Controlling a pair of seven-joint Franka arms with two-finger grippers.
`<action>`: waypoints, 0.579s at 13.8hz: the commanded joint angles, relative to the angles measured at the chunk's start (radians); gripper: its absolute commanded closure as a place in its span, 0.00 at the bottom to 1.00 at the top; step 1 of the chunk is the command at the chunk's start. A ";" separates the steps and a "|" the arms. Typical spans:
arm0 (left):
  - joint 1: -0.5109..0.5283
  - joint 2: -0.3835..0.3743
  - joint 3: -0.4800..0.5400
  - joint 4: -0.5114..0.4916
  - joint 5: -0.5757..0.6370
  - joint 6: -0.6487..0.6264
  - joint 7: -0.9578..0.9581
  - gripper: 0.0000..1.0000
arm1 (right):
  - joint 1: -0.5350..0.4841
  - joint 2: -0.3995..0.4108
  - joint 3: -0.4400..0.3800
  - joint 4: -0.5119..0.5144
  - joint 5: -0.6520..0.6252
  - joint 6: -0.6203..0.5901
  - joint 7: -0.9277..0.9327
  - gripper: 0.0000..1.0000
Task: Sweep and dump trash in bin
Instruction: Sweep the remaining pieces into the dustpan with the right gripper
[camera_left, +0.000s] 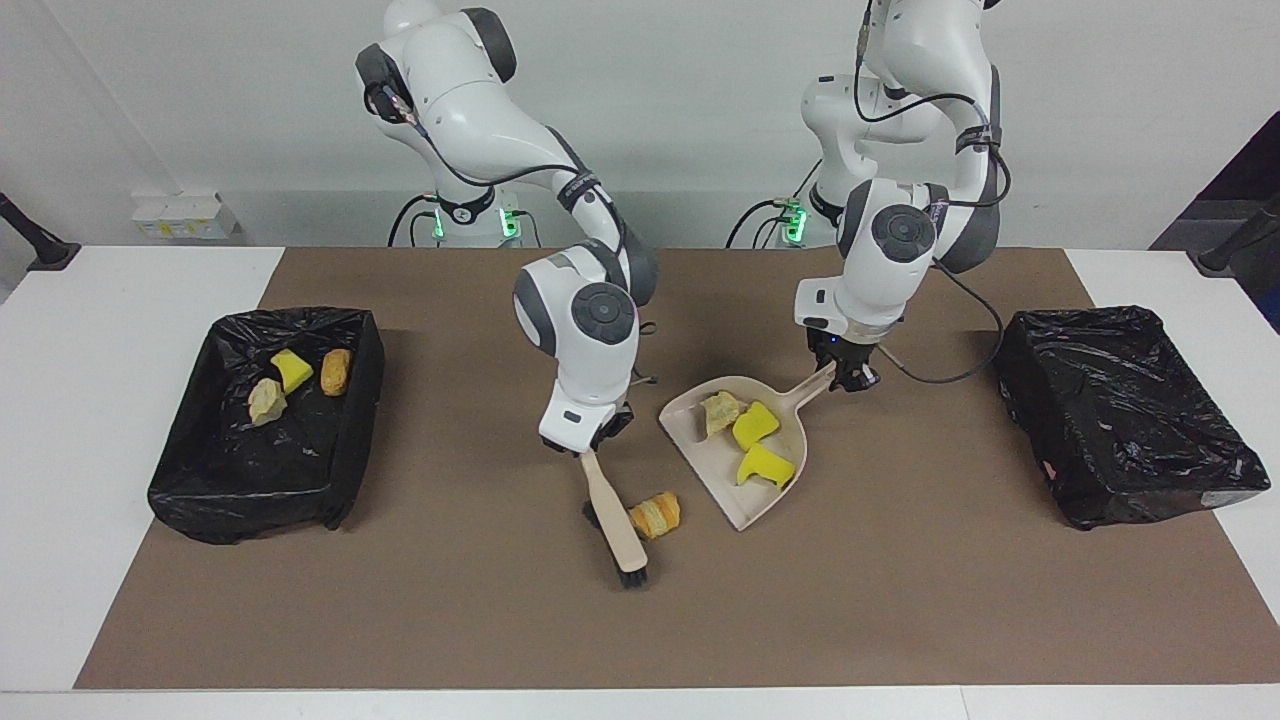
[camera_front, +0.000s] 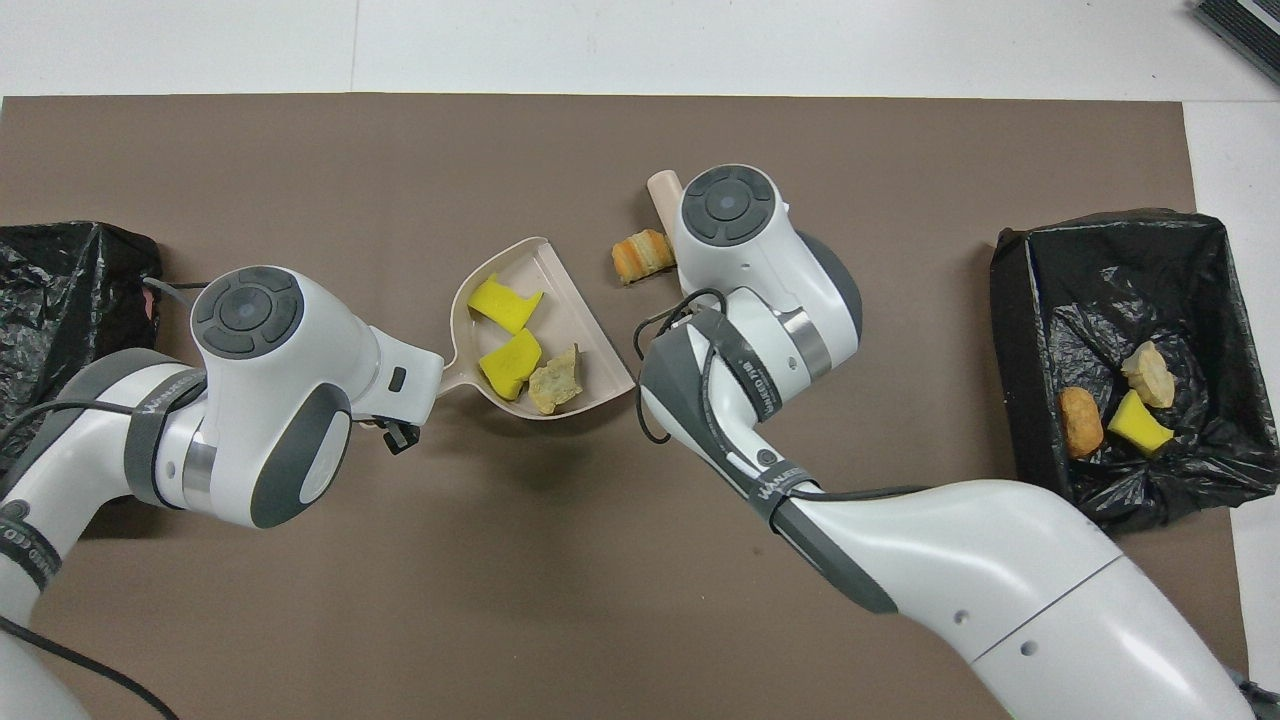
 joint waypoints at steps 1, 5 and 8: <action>0.006 -0.035 0.001 -0.038 -0.009 0.023 -0.016 1.00 | 0.061 0.008 0.017 0.038 0.011 -0.126 -0.011 1.00; 0.005 -0.033 0.001 -0.038 -0.009 0.027 -0.013 1.00 | 0.139 -0.057 0.032 -0.040 0.082 -0.146 0.128 1.00; 0.005 -0.033 0.001 -0.037 -0.009 0.027 -0.008 1.00 | 0.142 -0.086 0.055 -0.065 0.157 -0.143 0.161 1.00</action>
